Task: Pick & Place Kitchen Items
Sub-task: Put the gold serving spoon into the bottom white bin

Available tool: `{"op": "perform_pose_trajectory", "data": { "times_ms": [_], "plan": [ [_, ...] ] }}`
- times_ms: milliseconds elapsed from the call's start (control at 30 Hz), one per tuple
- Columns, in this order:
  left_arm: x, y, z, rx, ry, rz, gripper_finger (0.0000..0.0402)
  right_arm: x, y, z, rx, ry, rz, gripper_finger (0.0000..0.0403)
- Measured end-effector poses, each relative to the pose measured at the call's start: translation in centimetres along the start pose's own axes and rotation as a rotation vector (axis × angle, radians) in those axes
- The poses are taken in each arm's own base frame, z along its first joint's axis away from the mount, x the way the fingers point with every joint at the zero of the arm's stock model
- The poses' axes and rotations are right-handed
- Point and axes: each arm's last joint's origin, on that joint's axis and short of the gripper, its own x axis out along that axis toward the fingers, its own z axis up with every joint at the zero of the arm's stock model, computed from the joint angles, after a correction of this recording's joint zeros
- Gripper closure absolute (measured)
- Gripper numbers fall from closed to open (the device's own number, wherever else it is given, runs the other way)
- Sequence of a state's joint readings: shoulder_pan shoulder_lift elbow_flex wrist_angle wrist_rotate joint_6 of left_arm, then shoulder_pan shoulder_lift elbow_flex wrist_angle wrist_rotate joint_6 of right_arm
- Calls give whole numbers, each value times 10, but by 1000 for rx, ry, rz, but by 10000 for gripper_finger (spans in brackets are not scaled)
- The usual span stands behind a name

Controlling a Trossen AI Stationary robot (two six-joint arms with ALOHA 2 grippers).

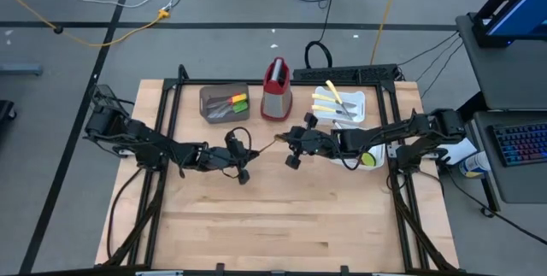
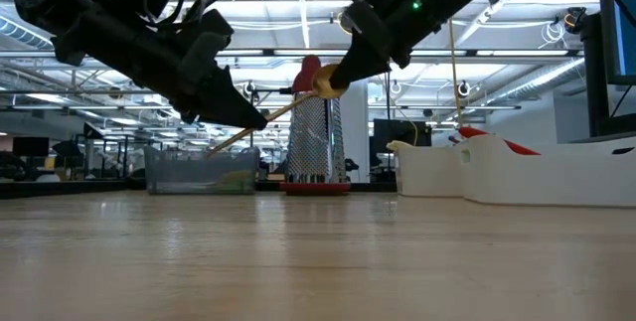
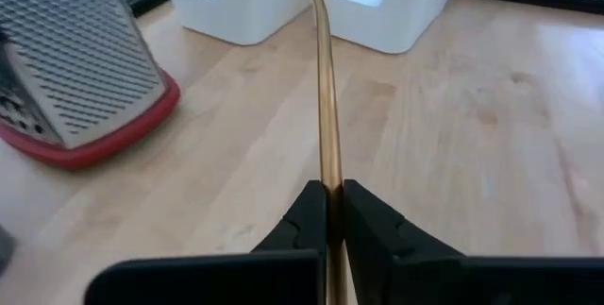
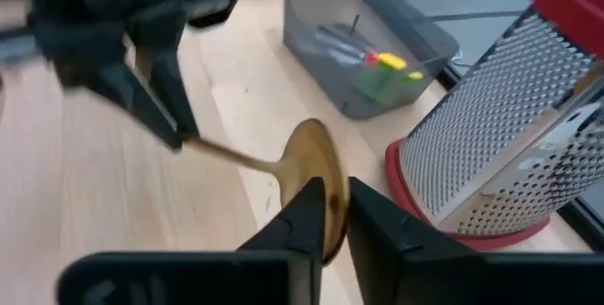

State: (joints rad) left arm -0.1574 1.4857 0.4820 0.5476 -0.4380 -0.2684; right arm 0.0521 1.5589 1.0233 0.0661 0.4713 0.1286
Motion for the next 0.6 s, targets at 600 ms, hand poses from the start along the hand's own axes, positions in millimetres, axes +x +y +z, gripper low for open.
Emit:
{"op": "perform_pose_trajectory", "data": {
  "times_ms": [600],
  "plan": [
    [5, 7, 2, -189, 108, -279, 386, -43, 57, -22, -539, 27, -169, 224]
  ]
}}
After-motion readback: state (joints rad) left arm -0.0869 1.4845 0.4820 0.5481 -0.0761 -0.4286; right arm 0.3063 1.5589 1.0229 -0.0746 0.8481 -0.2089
